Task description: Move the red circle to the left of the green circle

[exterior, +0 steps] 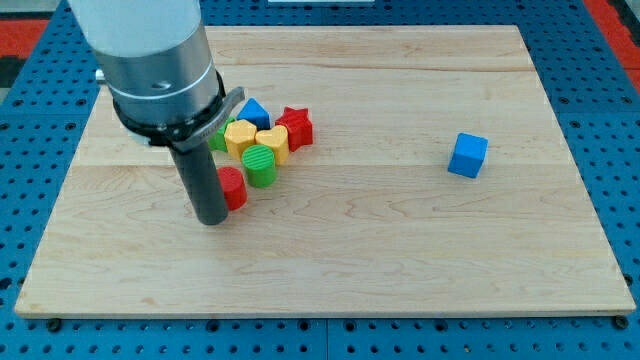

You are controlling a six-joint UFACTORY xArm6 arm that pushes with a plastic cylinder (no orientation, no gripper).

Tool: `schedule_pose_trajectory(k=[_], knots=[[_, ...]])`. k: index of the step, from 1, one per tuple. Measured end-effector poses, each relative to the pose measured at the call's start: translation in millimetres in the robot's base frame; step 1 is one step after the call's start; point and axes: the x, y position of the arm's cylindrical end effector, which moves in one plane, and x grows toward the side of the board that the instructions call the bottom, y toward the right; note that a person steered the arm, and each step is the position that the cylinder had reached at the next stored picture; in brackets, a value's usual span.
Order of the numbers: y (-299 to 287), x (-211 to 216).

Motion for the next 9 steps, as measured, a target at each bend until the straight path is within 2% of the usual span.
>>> schedule_pose_trajectory(k=[1, 3, 4, 5, 6, 7, 8, 9], knots=[[0.0, -20.4], [0.2, -25.9], [47.8, 7.5], [149.7, 38.9], [265.8, 38.1], [351.4, -7.7], [365.9, -55.8], [324.2, -75.3]])
